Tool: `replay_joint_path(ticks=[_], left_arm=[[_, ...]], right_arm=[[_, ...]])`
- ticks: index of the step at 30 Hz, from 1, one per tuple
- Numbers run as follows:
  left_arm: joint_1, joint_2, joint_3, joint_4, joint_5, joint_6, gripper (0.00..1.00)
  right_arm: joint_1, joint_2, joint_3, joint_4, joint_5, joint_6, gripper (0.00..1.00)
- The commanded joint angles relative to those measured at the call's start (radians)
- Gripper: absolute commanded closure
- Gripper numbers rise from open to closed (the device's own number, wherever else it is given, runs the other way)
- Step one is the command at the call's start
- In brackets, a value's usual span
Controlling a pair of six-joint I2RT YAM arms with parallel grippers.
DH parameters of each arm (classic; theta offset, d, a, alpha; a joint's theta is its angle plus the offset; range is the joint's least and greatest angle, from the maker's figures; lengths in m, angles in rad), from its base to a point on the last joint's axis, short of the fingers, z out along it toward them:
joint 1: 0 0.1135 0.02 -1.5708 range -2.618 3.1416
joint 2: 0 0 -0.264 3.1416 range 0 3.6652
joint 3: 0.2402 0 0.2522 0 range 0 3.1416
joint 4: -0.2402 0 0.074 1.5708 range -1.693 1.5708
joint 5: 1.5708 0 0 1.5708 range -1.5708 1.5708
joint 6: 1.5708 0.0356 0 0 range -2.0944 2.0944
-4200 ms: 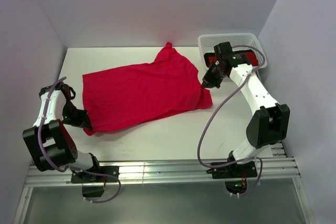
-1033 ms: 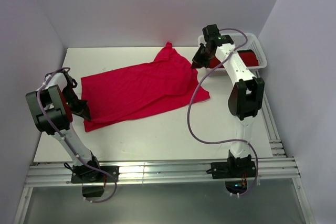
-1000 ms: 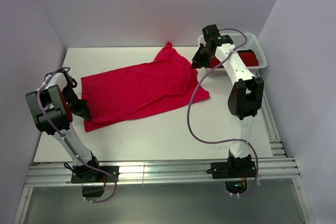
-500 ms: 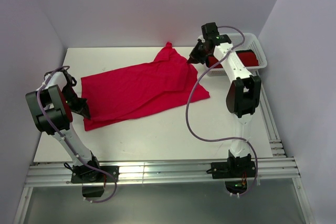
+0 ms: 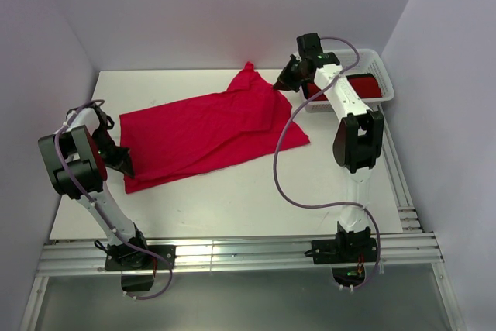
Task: Roll the t-shirts
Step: Fold the tshirt
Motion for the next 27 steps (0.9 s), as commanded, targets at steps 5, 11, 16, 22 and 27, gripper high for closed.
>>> replay_joint_path(ticks=[5, 11, 16, 22, 27], left_arm=[[-0.002, -0.031, -0.008, 0.011, 0.01, 0.02, 0.99], [-0.002, -0.031, 0.001, 0.008, 0.012, 0.021, 0.99], [-0.003, -0.025, 0.007, 0.014, 0.018, 0.03, 0.99], [0.0, -0.039, 0.015, 0.068, 0.082, 0.059, 0.89], [0.006, -0.114, 0.039, 0.106, 0.104, 0.073, 0.01]], right_arm=[[-0.005, 0.003, 0.022, 0.125, -0.038, 0.027, 1.0], [-0.007, 0.017, 0.049, 0.124, -0.041, 0.023, 1.0], [-0.007, 0.026, 0.03, 0.138, -0.06, 0.024, 0.86], [-0.021, 0.02, 0.0, 0.219, -0.107, 0.049, 0.58], [-0.042, -0.015, -0.03, 0.259, -0.127, 0.027, 0.45]])
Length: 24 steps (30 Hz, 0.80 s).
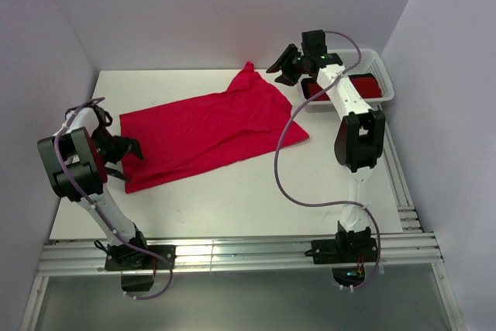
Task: Roll the t-shirts
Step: Fold the tshirt
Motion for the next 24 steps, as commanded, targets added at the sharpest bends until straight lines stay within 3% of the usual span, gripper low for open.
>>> replay_joint_path(ticks=[1, 11, 15, 19, 20, 23, 24], left_arm=[[0.009, -0.115, 0.047, 0.04, 0.032, 0.016, 0.01], [0.018, -0.18, 0.133, 0.058, -0.058, 0.096, 0.0], [-0.061, -0.256, 0.075, 0.109, -0.076, 0.141, 0.0], [-0.192, -0.423, -0.045, 0.196, -0.073, 0.136, 0.0], [-0.242, -0.45, -0.077, 0.222, -0.037, 0.157, 0.01], [-0.316, -0.514, -0.105, 0.276, 0.026, 0.214, 0.0], [-0.325, -0.52, -0.108, 0.27, 0.028, 0.228, 0.01]], right_arm=[[-0.021, -0.05, -0.042, 0.079, -0.031, -0.025, 0.45], [0.051, -0.293, -0.498, 0.198, -0.123, -0.126, 0.49], [0.135, -0.334, -0.598, 0.248, -0.192, -0.16, 0.54], [0.226, -0.333, -0.688, 0.308, -0.215, -0.135, 0.71], [0.252, -0.333, -0.739, 0.361, -0.22, -0.099, 0.81], [0.295, -0.317, -0.829, 0.481, -0.283, -0.007, 1.0], [0.307, -0.31, -0.84, 0.548, -0.294, 0.012, 1.0]])
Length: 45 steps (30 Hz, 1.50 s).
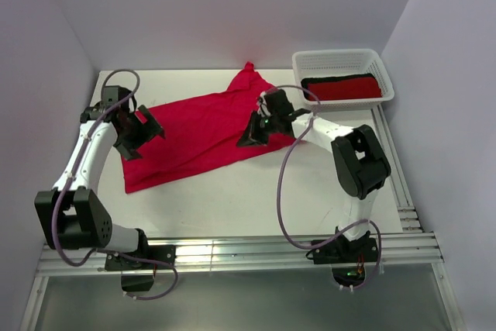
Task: Roll the t-shirts
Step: Fold the tshirt
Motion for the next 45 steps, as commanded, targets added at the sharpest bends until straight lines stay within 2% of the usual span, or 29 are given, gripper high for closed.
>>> replay_joint_path(ticks=[1, 4, 8, 14, 18, 22, 28, 37, 39, 40, 42, 43, 45], left_arm=[[-0.033, -0.056, -0.016, 0.073, 0.047, 0.087, 0.0], [-0.038, -0.07, -0.042, 0.06, 0.05, 0.115, 0.02], [-0.038, -0.11, -0.131, 0.075, 0.062, 0.044, 0.02], [-0.038, -0.185, -0.344, 0.262, 0.1, -0.123, 0.02], [-0.039, -0.206, -0.412, 0.365, 0.105, -0.189, 0.01], [-0.042, -0.214, -0.438, 0.406, 0.056, -0.226, 0.0], [-0.042, -0.24, -0.479, 0.423, -0.134, -0.306, 0.01], [-0.096, -0.214, -0.529, 0.399, -0.168, -0.419, 0.0], [-0.098, -0.215, -0.538, 0.406, -0.176, -0.431, 0.11], [-0.098, -0.205, -0.535, 0.397, -0.19, -0.438, 0.24], [-0.098, -0.186, -0.518, 0.357, -0.22, -0.451, 0.42], [-0.098, -0.167, -0.498, 0.339, -0.233, -0.459, 0.57], [-0.098, -0.15, -0.481, 0.296, -0.271, -0.468, 0.62]], right_arm=[[0.039, 0.016, -0.056, 0.221, -0.078, 0.099, 1.0], [0.111, 0.078, -0.046, 0.324, -0.097, 0.165, 1.0], [0.174, 0.161, -0.043, 0.507, -0.11, 0.315, 1.0], [0.209, 0.304, -0.004, 0.612, -0.097, 0.389, 1.0], [0.206, 0.359, -0.033, 0.699, -0.083, 0.432, 1.0], [0.206, 0.405, -0.018, 0.632, -0.031, 0.425, 1.0], [0.206, 0.399, -0.001, 0.548, 0.041, 0.39, 1.0], [0.206, 0.401, 0.029, 0.516, 0.052, 0.394, 1.0], [0.206, 0.402, 0.033, 0.514, 0.051, 0.39, 1.0], [0.206, 0.402, 0.031, 0.512, 0.052, 0.39, 1.0], [0.204, 0.402, 0.033, 0.505, 0.049, 0.382, 1.0], [0.204, 0.401, 0.031, 0.502, 0.049, 0.379, 1.0], [0.204, 0.395, 0.025, 0.508, 0.046, 0.379, 1.0]])
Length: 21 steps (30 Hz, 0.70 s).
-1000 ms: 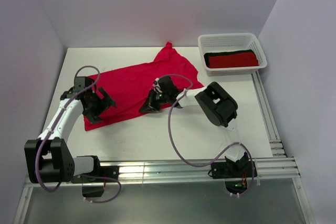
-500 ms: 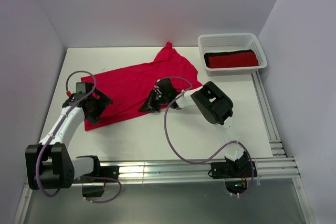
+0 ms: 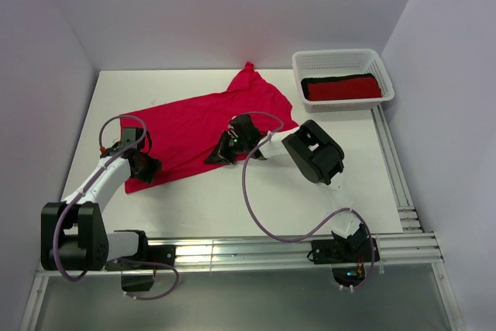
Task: Roll the t-shirts
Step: Fold the tshirt
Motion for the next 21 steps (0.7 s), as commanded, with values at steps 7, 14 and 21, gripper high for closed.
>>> replay_joint_path(ticks=[7, 14, 21], left_arm=[[-0.003, 0.018, 0.035, -0.047, -0.092, -0.069, 0.69], [-0.003, 0.044, 0.056, -0.053, -0.141, -0.077, 0.74], [-0.003, 0.049, 0.04, -0.024, -0.144, -0.094, 0.55]], right_arm=[[-0.014, 0.001, 0.002, -0.041, 0.045, -0.041, 1.0], [-0.02, -0.007, -0.001, -0.047, 0.035, -0.052, 1.0], [-0.03, -0.005, -0.001, -0.048, 0.022, -0.06, 1.0]])
